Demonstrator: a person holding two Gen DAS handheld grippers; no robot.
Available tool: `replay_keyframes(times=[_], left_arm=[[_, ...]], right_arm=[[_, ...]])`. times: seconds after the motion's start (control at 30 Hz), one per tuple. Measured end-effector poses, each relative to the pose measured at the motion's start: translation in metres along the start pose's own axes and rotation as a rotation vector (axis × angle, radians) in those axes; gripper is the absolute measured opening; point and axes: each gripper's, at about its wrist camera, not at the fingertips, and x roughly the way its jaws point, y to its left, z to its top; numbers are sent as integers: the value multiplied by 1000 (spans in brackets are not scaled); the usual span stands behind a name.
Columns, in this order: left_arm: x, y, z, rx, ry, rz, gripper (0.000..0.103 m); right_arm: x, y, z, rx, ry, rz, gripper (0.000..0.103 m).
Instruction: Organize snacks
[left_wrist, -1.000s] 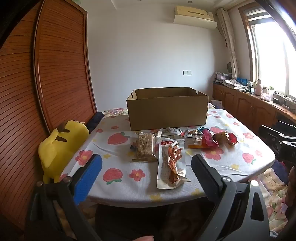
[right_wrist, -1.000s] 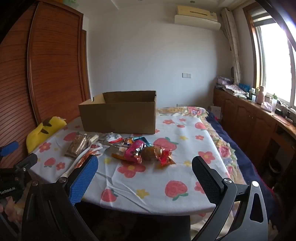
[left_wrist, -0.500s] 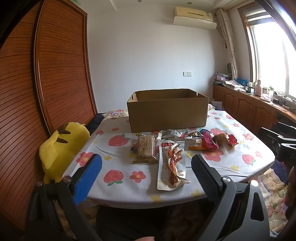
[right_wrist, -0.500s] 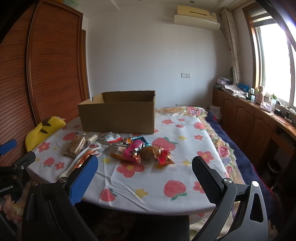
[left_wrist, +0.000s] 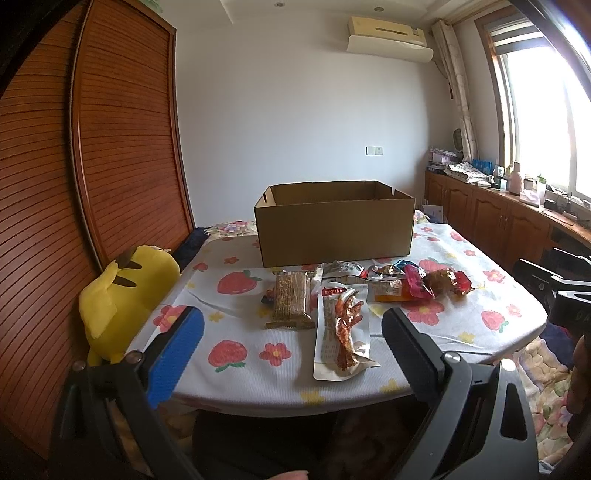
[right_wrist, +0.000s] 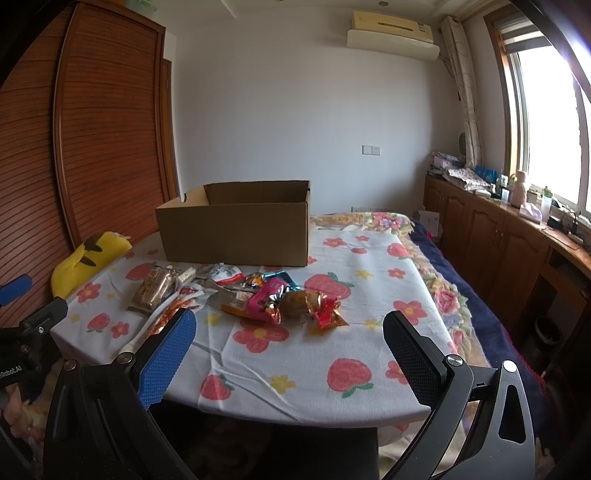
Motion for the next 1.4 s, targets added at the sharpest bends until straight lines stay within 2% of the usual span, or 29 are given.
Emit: replay_keyframes(times=[1.07, 1.4], left_arm=[[-1, 0, 0, -1, -4, 1, 98], [8, 1, -3, 1, 28, -5, 98]], right_arm=[[-1, -2, 1, 0, 0, 0, 103], [4, 2, -3, -8, 18, 3, 103]])
